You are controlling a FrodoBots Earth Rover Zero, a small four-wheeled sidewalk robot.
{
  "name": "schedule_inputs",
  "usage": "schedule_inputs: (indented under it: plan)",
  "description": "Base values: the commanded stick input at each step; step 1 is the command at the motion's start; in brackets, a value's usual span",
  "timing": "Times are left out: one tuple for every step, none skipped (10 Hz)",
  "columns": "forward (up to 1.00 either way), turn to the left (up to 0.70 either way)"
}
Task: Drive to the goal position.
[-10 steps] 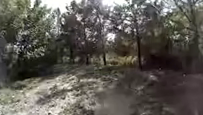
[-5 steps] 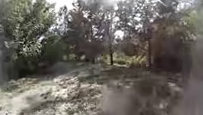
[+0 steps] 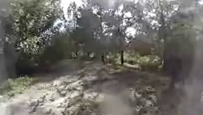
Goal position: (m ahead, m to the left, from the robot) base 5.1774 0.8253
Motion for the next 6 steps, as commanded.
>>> schedule_inputs:
  plan:
    - [0.85, 0.00]
    - [0.85, 0.00]
    - [0.85, 0.00]
    - [0.85, 0.00]
    - [0.85, 0.00]
    - [0.85, 0.00]
